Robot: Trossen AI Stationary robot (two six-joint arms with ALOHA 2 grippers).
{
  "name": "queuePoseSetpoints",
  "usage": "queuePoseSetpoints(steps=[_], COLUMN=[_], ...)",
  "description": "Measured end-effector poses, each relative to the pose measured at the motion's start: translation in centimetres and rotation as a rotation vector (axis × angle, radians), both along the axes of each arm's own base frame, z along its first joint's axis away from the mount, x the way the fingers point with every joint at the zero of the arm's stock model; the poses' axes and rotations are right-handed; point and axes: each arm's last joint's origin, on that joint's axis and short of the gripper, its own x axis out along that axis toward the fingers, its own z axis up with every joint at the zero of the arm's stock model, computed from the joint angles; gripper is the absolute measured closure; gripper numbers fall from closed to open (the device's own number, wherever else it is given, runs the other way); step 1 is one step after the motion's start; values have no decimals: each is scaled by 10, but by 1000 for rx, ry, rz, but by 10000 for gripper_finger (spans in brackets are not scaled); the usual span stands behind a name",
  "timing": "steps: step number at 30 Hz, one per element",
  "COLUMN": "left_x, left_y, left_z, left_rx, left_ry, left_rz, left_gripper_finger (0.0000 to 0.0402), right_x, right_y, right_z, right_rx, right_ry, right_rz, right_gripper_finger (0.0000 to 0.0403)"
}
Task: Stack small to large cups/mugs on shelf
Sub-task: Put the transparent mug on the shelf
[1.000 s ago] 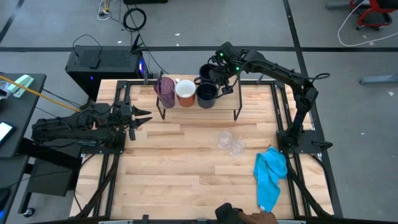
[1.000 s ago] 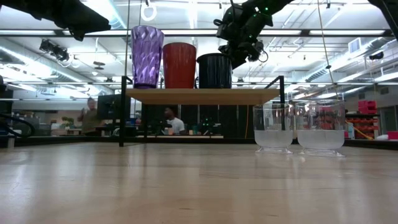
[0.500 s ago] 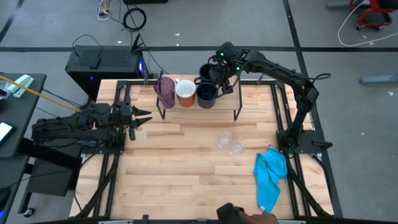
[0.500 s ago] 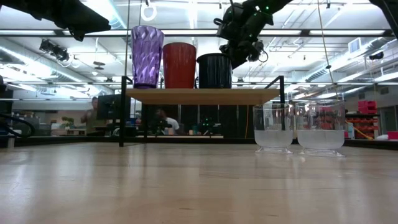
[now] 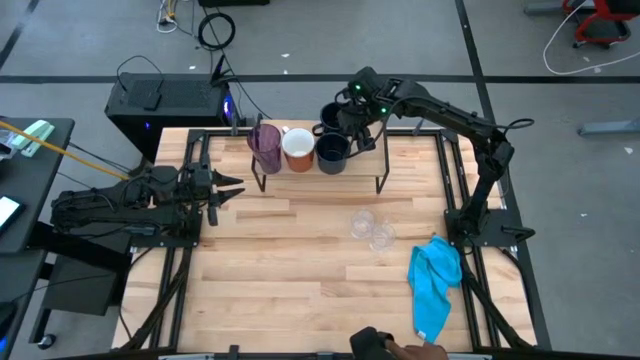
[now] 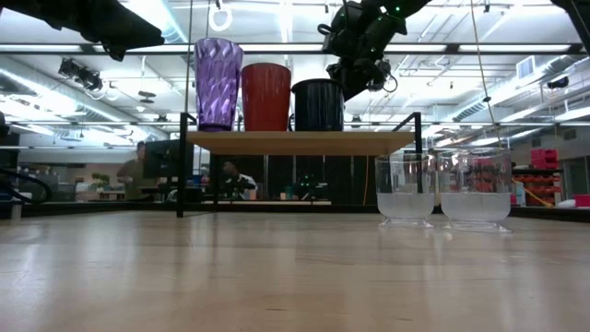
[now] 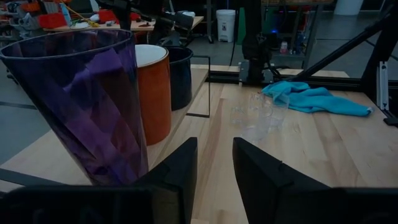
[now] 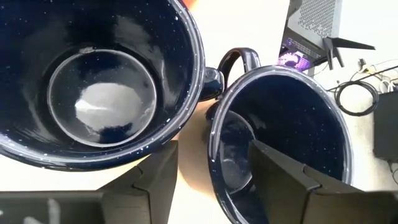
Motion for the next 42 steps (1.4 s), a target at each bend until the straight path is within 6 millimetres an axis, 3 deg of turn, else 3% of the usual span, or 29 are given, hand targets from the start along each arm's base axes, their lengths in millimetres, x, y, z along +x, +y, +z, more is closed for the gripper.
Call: queuePoseSetpoints(steps=[12,20,36,42], left_x=[0,0,0,0], left_y=[0,0,0,0], left_z=[0,0,0,0], left_rx=[0,0,0,1], left_ry=[0,0,0,1], left_rz=[0,0,0,0], left_gripper_finger=[292,292,292,292], right_x=[0,-1,-25,-31], right_y=[0,1,18,37], right_z=[0,2,33,50], right_rx=[-14,-38,-48,5], right_ry=[11,15,-33,-104], right_rz=[-10,2,-43,-99], right_gripper_finger=[162,162,167,167])
